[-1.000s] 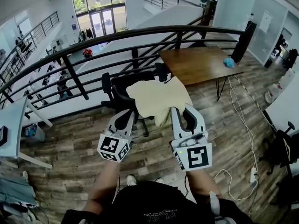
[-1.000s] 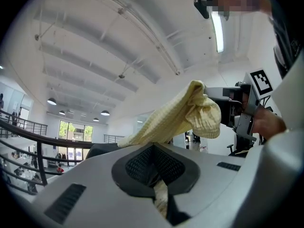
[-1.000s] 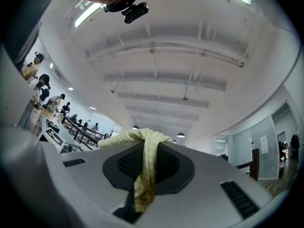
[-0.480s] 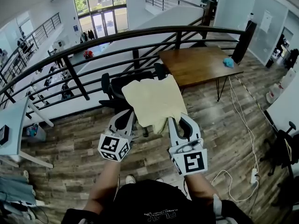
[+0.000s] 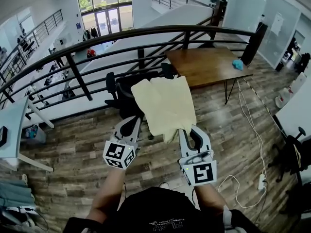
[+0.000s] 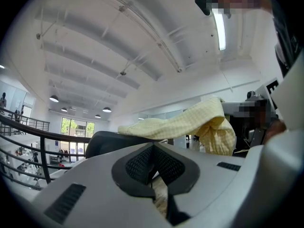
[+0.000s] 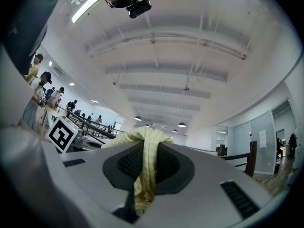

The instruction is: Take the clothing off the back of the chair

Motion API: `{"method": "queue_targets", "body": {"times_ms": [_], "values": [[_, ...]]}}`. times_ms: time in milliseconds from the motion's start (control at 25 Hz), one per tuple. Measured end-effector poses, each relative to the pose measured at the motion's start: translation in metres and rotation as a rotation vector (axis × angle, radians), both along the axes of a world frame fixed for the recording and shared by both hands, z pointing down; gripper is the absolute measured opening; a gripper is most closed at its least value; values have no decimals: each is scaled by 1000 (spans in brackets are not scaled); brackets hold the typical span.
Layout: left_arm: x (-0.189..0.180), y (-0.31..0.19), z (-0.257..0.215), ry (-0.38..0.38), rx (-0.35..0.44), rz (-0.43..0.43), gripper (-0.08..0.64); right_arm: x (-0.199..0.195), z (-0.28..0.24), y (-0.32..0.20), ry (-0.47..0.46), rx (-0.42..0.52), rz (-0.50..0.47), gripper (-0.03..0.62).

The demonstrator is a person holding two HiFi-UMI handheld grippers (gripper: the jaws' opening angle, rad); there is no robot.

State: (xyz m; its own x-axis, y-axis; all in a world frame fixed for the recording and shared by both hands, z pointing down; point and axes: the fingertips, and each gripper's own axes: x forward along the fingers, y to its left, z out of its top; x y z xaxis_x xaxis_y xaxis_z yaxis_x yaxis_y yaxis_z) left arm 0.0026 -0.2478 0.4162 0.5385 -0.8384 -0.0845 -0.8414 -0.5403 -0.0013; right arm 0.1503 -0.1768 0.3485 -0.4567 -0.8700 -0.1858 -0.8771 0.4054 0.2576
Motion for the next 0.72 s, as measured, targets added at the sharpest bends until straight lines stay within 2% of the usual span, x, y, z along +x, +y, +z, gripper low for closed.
{"method": "queue_targets", "body": {"times_ms": [440, 720], "values": [[-36, 42, 22, 8, -51, 35, 14, -11, 35, 33, -4, -106, 106, 48], [-54, 73, 36, 18, -81, 55, 14, -26, 43, 59, -10, -134, 140, 48]]}}
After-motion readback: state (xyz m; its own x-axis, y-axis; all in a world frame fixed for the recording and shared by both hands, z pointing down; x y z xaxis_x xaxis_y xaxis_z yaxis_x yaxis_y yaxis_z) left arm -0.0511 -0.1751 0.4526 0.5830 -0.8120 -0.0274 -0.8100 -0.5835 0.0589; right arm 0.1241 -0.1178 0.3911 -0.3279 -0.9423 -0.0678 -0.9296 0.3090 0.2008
